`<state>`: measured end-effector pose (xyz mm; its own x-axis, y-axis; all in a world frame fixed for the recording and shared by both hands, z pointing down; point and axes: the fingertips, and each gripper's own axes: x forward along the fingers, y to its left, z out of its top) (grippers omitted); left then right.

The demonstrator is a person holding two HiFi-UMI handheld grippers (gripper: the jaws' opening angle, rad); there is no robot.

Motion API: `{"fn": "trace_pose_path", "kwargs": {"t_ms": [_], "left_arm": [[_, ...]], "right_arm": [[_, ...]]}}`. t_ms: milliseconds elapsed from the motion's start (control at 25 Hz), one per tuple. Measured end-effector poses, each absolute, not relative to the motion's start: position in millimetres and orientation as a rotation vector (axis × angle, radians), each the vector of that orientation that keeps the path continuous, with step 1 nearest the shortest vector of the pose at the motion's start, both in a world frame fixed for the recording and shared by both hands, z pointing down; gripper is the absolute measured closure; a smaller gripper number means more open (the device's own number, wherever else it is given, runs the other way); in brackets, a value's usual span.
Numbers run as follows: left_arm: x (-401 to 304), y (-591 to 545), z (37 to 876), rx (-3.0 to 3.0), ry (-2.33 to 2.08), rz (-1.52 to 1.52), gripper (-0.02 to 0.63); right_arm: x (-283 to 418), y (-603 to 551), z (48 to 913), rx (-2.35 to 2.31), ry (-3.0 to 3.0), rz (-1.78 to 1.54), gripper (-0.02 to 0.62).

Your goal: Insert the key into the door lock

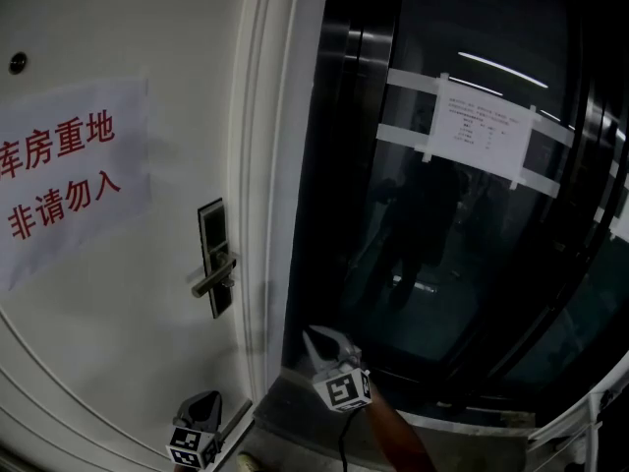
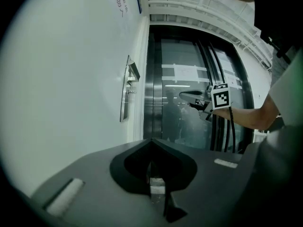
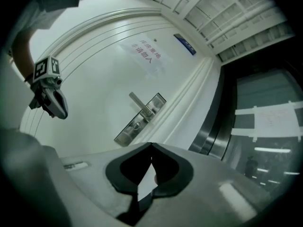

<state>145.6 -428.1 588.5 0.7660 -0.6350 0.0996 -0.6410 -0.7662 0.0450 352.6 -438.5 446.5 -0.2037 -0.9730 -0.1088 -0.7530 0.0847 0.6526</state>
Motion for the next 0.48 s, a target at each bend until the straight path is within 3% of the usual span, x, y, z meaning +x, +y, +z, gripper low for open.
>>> {"fn": "trace_pose_path", "kwargs": {"t_ms": [480], "left_arm": [[175,-399,583,2.928,-0.948,0.104,0.604]], "right_arm": [[374,-359,498,2.032,-2.198,-0.472,0.594]]}}
